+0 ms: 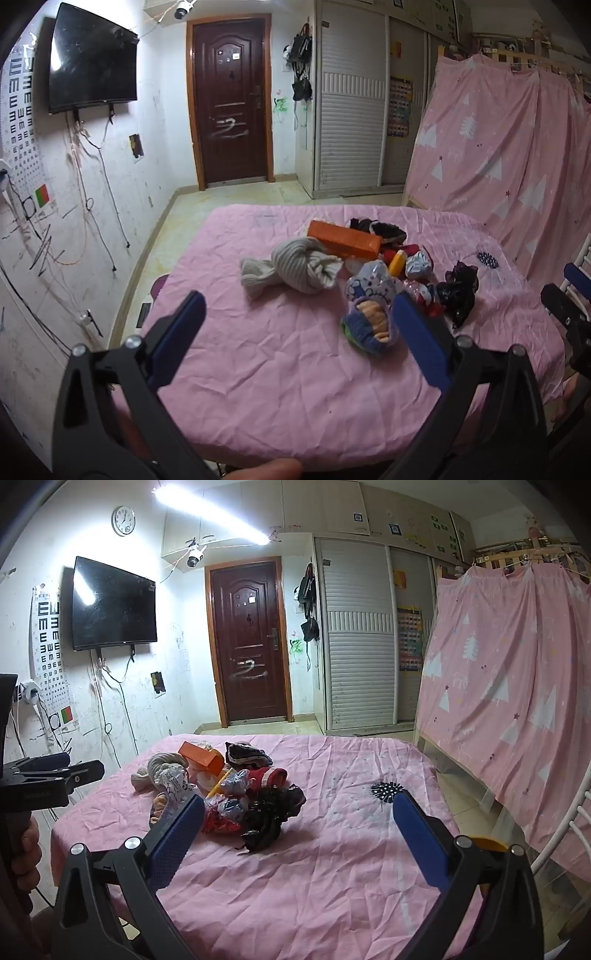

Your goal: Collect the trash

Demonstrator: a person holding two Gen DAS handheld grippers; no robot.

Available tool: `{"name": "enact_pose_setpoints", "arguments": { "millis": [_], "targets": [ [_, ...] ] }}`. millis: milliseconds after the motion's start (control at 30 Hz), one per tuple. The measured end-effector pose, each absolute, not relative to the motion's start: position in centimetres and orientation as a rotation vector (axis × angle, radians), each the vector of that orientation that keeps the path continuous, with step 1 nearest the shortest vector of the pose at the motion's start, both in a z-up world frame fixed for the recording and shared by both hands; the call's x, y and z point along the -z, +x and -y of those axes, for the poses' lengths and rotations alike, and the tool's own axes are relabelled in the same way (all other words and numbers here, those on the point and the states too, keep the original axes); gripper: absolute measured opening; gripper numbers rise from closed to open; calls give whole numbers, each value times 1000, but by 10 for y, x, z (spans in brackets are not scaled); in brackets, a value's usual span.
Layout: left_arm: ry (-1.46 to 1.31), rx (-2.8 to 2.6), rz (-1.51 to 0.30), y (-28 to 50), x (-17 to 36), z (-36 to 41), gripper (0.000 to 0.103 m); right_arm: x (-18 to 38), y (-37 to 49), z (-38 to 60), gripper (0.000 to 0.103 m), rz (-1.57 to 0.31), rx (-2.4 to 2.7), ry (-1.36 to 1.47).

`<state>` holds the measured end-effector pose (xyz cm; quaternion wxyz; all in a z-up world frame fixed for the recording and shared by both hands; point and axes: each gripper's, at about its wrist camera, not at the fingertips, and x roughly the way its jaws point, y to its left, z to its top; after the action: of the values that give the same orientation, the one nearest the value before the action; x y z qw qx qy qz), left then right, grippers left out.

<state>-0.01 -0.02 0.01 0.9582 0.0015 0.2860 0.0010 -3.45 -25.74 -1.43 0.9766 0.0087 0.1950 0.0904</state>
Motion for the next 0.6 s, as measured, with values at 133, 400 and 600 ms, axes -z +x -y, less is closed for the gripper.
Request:
{"name": "enact_pose_setpoints", "arguments": {
  "millis": [133,400,600],
  "targets": [
    [1,-4,-576,0,0,0,97,14,-34,257,95,-400,-184,16],
    [1,-6,-578,0,-6,-2,97,13,-37,257,95,-391,-186,15],
    [4,-5,-572,-2,-6,-2,97,14,-35,257,95,-390,-186,16]
  ]
}}
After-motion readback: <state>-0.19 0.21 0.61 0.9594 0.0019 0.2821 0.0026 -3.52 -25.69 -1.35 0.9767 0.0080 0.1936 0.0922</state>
